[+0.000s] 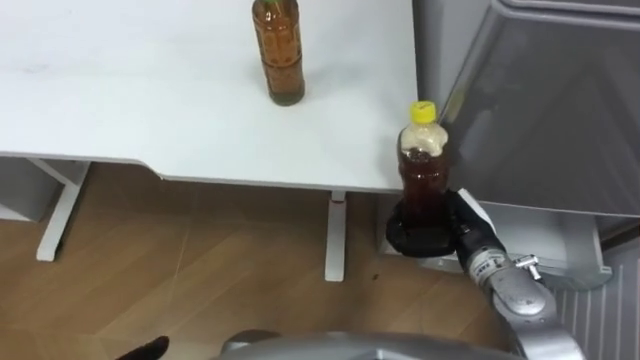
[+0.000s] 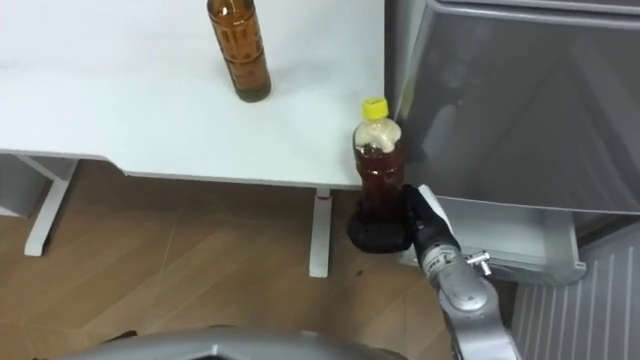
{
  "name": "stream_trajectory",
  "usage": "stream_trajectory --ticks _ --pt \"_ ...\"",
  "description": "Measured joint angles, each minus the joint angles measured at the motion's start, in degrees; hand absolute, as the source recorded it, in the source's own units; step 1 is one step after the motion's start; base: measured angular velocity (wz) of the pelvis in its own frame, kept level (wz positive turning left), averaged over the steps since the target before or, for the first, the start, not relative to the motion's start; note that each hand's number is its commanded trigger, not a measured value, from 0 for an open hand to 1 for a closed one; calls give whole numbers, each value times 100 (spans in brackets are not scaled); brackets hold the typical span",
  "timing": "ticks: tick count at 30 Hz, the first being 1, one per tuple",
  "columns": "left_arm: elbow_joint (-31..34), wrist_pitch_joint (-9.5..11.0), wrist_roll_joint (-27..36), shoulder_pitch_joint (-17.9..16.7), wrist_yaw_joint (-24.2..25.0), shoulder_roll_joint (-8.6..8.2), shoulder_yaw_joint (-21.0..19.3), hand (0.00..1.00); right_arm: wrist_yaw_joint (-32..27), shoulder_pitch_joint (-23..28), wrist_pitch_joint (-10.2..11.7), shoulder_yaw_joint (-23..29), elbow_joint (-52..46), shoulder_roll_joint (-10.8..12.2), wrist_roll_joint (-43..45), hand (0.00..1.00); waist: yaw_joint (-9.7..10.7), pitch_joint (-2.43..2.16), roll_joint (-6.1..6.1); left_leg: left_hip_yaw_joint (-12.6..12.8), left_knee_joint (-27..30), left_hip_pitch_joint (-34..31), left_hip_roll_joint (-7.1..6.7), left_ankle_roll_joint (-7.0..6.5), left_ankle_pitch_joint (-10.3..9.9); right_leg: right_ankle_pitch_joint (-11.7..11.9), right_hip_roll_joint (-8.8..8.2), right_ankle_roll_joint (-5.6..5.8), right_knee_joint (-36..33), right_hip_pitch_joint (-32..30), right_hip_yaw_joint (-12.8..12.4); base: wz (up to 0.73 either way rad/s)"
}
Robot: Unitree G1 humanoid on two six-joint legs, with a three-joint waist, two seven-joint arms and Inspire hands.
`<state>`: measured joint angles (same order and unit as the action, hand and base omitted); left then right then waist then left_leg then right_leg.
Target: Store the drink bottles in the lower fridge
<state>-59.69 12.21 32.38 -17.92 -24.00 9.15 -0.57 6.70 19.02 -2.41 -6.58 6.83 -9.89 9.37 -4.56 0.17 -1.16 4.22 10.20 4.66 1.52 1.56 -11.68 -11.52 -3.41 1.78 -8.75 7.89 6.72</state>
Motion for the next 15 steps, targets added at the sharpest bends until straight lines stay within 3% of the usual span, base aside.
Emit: stream_trajectory --ticks 4,6,8,10,15 --pt "-173 -15 -976 176 376 -82 101 0 -296 8 184 -6 -75 59 199 100 93 32 -55 6 0 7 -2 -5 4 3 0 1 -38 -71 -20 -1" --pt "-265 -12 -1116 271 505 -99 127 0 -564 9 346 -21 -74 44 290 100 102 39 -63 17 1 6 1 -9 10 2 0 1 -94 -82 -27 -2" --pt "-255 3 -1254 295 584 -105 179 0 -945 3 619 -20 -75 48 482 100 109 37 -65 34 25 -11 0 -10 10 2 -4 1 -98 -96 -33 -4" --pt "-286 64 -1401 381 678 -146 205 0 -1451 0 956 -13 -76 77 842 100 145 62 -27 37 33 -13 -3 -10 10 0 -9 5 -96 -104 -32 0" --pt "-513 82 -1449 475 962 -175 406 0 -2386 0 1192 0 -74 100 1487 100 256 70 14 47 55 -44 -4 -20 16 -3 -6 10 -105 -136 -62 -1"
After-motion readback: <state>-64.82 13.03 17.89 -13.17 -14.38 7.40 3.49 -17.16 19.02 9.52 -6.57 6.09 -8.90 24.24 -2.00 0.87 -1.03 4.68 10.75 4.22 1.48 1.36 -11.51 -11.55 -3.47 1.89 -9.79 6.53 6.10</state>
